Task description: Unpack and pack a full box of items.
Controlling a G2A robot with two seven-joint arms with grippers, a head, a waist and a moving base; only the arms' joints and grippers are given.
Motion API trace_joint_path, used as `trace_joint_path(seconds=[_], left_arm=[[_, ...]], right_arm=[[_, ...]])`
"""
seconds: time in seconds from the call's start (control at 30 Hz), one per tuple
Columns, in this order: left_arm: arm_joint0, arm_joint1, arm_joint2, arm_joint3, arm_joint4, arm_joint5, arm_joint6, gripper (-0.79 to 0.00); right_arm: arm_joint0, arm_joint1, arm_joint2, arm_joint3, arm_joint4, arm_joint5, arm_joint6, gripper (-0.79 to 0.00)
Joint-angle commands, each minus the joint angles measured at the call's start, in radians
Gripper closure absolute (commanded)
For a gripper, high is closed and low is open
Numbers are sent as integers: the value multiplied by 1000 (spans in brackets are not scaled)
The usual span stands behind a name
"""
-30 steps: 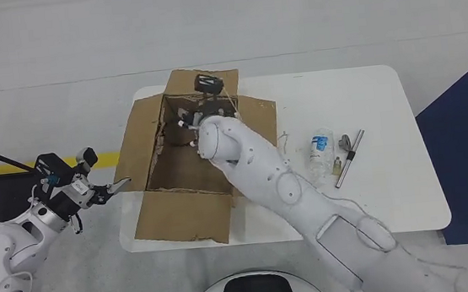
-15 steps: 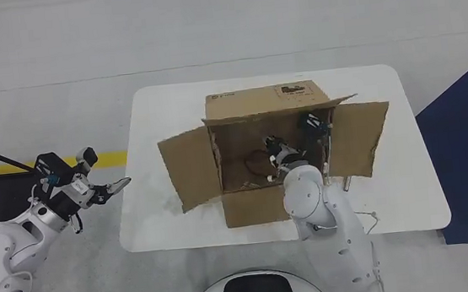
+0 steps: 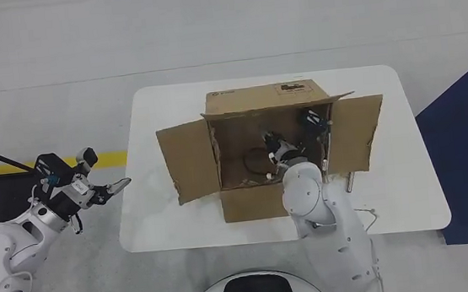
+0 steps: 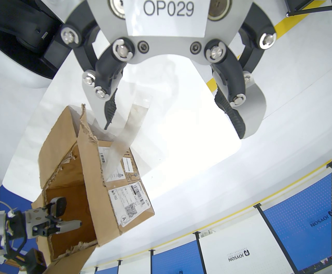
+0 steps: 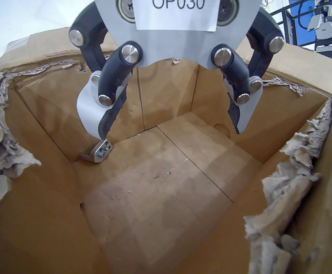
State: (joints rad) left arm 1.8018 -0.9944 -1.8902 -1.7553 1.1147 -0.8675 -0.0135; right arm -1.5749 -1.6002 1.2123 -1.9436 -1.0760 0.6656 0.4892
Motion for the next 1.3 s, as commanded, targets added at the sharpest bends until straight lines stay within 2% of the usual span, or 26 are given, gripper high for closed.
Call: trace_joint_path(seconds=[0.0,0.27,0.43,0.73,0.97,1.13,1.27], left_arm=[[0,0,0,0,0,0,0,-785],[0,0,0,0,0,0,0,-785],[0,0,0,0,0,0,0,-785],[0,0,0,0,0,0,0,-785],[0,0,0,0,0,0,0,-785],[0,0,0,0,0,0,0,-785],[0,0,0,0,0,0,0,-785]], right_arm=[[3,-1,-2,-10,9,4,-4,-785],[27,-8,-1,-43,70,42,-69,-785],[134,-17,-36,-28,41,113,-59,-785],[431,-51,-215,235,-48,235,106,-785],[539,-77,-330,382,-92,247,198,-785],[595,-97,-370,455,-109,278,209,-785],[671,-116,-388,570,-96,267,244,-785]])
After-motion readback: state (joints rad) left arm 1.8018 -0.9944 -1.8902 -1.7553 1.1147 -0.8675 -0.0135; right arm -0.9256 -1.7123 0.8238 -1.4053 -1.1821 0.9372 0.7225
